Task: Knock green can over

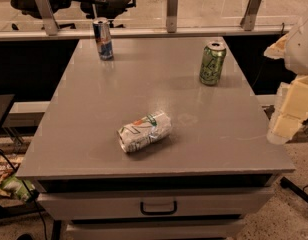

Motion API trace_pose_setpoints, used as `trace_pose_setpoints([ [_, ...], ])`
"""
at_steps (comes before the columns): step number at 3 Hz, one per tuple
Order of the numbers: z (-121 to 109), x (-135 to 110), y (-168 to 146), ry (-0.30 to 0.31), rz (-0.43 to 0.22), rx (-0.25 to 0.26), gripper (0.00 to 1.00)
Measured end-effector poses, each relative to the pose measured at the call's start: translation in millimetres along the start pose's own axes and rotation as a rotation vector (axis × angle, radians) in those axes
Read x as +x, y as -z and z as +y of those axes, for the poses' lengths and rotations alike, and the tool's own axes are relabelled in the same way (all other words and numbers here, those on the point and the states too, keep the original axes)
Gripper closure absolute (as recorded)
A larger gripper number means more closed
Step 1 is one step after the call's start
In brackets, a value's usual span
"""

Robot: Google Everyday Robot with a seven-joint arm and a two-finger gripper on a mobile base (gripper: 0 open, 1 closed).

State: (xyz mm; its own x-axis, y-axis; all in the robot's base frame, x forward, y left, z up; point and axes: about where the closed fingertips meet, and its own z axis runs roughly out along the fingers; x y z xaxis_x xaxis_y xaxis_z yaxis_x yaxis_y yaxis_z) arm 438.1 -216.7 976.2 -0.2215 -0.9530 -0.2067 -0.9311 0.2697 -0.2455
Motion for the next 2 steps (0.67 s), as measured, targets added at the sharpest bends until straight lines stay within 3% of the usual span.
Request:
trace_pose_setpoints([
  [1,0.0,0.0,0.0,0.000,0.000,0.000,0.00],
  [2,-10.2,3.2,-2.6,-0.038,0.016,0.023,0.00],
])
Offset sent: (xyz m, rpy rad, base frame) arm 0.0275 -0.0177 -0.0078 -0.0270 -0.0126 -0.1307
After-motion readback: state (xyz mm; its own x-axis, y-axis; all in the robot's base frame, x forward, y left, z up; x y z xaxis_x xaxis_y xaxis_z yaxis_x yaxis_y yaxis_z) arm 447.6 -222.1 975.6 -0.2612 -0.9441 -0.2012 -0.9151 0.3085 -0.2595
